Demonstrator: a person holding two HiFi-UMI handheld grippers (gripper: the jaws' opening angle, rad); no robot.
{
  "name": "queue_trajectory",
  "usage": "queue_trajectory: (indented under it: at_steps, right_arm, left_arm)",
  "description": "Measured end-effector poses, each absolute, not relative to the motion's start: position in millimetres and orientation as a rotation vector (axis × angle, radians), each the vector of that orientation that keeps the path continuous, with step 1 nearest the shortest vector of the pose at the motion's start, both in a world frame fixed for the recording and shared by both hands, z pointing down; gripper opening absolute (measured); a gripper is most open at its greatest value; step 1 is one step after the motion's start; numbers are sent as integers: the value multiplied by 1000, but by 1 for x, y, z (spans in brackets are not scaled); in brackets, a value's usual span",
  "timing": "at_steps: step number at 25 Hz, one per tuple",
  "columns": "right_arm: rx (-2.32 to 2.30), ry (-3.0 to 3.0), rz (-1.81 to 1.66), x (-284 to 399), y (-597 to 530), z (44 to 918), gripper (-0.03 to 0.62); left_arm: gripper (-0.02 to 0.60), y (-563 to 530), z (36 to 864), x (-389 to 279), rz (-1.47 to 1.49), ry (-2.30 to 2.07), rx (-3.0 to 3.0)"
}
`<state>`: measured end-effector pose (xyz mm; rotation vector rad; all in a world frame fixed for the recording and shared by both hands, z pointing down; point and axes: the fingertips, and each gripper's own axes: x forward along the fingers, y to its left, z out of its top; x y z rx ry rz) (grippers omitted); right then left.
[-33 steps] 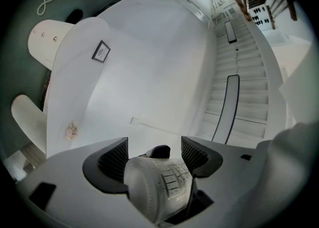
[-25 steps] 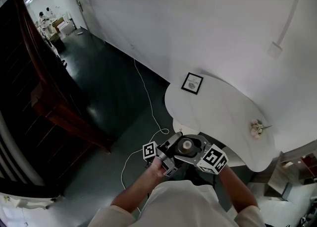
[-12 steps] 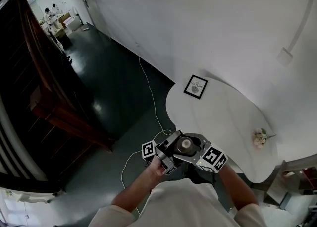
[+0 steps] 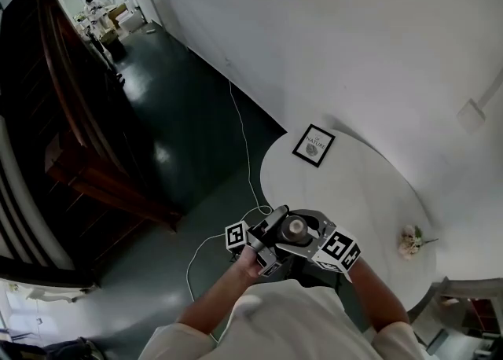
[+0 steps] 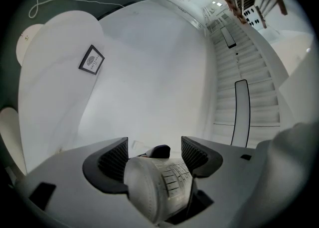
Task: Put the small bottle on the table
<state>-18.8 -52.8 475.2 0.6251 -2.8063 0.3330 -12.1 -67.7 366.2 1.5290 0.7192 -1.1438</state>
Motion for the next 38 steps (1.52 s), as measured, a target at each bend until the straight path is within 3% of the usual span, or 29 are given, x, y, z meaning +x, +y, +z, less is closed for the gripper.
queue_trajectory:
  at_steps: [18, 38]
  right_arm:
    - [445, -2885, 386, 41, -102, 494, 348]
    - [631, -2825, 521, 24, -169, 517, 347]
  left_arm:
    - [319, -124, 394, 51, -1189, 585, 1545]
    - [319, -198, 436, 37, -1052, 540, 1395]
